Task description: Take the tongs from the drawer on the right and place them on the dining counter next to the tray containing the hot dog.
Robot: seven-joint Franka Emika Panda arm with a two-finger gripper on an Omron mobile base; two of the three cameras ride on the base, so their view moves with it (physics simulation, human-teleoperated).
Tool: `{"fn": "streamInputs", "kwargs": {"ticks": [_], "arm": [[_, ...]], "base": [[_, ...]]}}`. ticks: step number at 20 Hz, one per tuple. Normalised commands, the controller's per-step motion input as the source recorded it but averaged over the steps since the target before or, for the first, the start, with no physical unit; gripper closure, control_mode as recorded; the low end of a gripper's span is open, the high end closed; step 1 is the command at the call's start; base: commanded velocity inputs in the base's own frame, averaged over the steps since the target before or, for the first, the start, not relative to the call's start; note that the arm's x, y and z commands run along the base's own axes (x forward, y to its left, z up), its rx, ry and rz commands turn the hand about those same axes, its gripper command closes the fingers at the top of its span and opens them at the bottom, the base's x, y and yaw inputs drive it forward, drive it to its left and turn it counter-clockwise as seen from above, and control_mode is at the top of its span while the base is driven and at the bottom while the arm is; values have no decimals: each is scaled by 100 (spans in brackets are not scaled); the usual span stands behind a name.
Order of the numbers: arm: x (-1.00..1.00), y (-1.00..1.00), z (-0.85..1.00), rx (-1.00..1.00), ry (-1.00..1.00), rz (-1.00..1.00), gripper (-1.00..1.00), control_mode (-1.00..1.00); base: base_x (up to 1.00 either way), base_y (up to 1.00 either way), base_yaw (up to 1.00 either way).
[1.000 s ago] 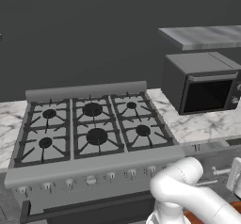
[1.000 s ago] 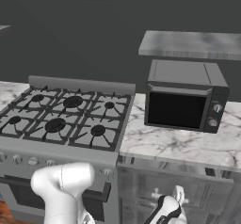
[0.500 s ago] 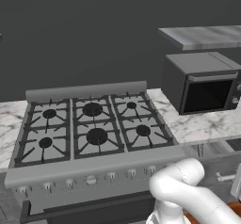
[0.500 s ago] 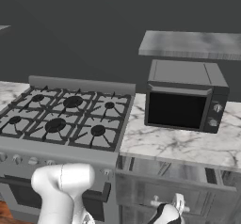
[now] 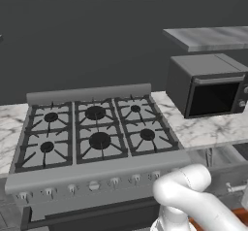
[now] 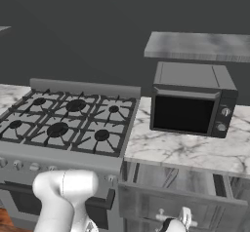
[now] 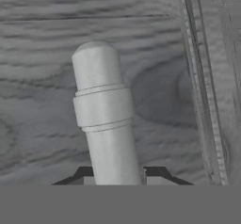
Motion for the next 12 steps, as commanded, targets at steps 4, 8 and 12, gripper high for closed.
{"fn": "streamInputs", "kwargs": {"ticks": [4, 8, 12], "arm": [[-33, -16, 0, 0, 0, -1, 100, -100], [-26, -13, 0, 0, 0, 0, 100, -100], [-11, -3, 0, 0, 0, 0, 100, -100]], "base": [[0, 0, 0], [0, 0, 0], [0, 0, 0]]}}
